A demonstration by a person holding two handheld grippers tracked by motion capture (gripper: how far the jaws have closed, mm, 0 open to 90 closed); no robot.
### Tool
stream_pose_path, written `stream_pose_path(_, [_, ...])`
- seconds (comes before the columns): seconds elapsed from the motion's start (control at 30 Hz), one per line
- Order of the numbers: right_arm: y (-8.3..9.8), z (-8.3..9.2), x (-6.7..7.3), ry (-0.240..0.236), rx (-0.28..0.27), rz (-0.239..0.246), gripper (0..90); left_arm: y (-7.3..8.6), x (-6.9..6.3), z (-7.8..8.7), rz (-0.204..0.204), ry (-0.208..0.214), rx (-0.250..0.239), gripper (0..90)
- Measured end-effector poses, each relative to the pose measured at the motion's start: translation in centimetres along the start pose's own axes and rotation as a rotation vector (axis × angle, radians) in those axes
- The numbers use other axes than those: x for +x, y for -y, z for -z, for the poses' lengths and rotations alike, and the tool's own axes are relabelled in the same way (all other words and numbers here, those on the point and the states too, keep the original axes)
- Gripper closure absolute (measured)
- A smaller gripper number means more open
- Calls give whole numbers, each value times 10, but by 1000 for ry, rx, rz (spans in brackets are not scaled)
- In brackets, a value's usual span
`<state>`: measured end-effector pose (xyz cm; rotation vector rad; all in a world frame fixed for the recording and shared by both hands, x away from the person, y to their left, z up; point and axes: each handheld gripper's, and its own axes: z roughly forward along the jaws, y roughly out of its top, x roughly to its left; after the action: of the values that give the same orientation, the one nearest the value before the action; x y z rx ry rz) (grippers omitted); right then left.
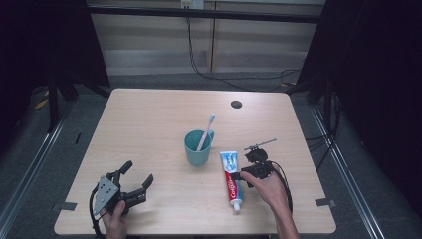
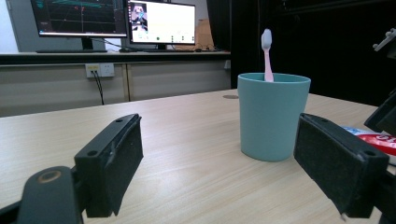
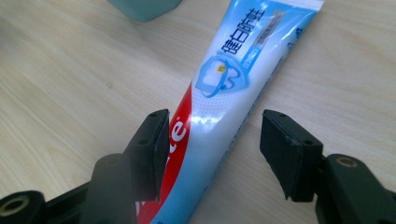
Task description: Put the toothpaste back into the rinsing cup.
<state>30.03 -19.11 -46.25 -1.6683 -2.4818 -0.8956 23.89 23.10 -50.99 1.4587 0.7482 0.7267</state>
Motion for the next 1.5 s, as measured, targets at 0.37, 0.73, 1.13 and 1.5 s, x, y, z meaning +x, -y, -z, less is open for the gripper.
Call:
stream_pose_path(0.37, [-4,-13,7,27,29,-1,403,0,0,0,6,28,-9,156])
stream_pose_path(0.73, [-8,-24,12,63,100,4,399,0,1,1,-4,48,-6,156])
stream_pose_path(1.13, [-10,-22,7,87,121,-18,599,0,2,1,-8,60,-6,156])
stream_pose_path(1.5, [-3,-18,-1,29,55,-71,695,0,2,0,-3,67,-6,156])
